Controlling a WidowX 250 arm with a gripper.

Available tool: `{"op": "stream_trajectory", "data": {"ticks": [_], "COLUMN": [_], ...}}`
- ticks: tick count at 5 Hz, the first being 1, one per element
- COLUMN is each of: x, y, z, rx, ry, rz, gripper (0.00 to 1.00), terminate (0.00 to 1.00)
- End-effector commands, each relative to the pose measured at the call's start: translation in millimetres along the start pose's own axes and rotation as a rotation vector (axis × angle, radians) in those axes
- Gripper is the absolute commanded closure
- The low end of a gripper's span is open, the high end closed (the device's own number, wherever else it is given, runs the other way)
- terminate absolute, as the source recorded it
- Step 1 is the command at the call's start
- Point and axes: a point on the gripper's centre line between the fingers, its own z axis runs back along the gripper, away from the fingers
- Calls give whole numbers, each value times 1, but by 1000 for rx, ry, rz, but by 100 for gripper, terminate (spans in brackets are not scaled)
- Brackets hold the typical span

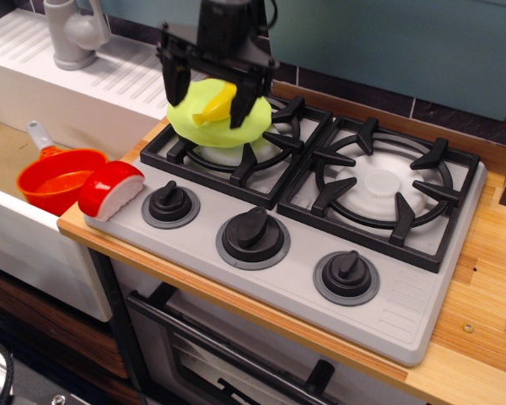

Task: End effector transition from object to object

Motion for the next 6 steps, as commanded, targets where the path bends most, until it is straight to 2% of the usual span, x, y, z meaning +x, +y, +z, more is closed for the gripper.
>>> {"op": "stream_trajectory", "data": {"ticks": [1, 3, 6], "x": [0, -22, -50], "y": [9, 41, 42], "z": [17, 3, -23], "rx": [-3, 15, 6], "ry": [-72, -97, -109], "rz": [10, -39, -13], "gripper": [0, 0, 0], "terminate": [0, 0, 0]}}
